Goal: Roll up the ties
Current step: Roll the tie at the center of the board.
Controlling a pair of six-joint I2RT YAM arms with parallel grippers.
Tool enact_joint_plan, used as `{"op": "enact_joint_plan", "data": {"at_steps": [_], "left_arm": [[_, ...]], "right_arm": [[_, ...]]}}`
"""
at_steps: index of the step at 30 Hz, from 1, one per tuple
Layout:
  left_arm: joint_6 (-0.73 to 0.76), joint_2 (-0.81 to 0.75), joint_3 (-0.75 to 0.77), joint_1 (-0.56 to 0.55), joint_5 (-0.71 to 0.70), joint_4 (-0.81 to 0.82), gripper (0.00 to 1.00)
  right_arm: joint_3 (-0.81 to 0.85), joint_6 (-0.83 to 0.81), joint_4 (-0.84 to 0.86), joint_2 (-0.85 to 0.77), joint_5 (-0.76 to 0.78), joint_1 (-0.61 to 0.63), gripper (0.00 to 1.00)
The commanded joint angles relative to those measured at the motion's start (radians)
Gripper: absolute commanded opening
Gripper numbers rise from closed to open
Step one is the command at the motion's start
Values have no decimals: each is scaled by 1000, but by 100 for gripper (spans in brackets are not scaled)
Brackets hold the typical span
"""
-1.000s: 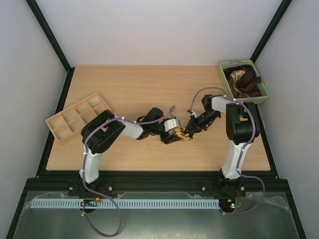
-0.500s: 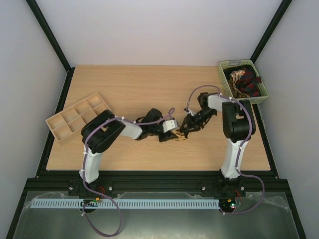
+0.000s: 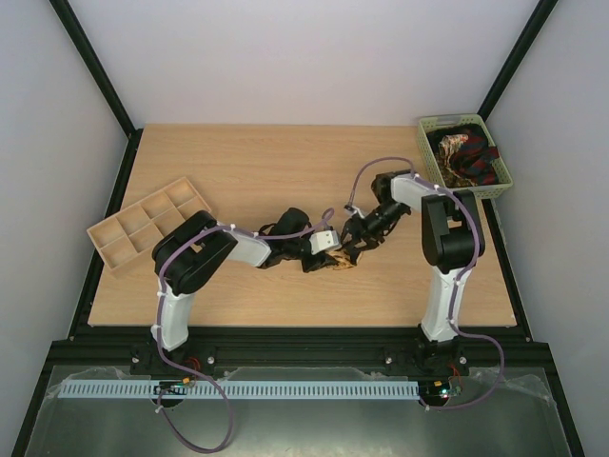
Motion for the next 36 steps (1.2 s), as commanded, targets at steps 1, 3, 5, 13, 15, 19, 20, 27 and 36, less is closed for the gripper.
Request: {"op": "enact_joint_plan", "data": {"at_steps": [1,3,5,13,15,19,20,27,36], "left_arm": [[15,22,-16,-5,-28,-137,39],[13,22,-15,-5,-30,-137,39],[13,22,-12,-6,-30,-142,40],[7,5,21,-4,3,-130,56],[-5,-2,27,-4,30,-107,59],[-49,18,52,-11,62,-55,62],[-57,31,68,-16,61,-52,62],[-50,115,129,-39,35,-65,55],[66,79,-10,-27,-14,-119,32]], "right_arm": [[-30,52,9,13,8,49,49],[-35,80,53,28,50,52,47],[-39,87,75,43,96,52,39],[-97,46,106,51,218,6,1],[-121,31,124,58,249,-18,1],[-133,23,151,72,287,-50,1],[-130,25,155,73,289,-53,1],[-110,42,153,83,237,-53,1],[-45,-15,2,41,161,-123,46]]}}
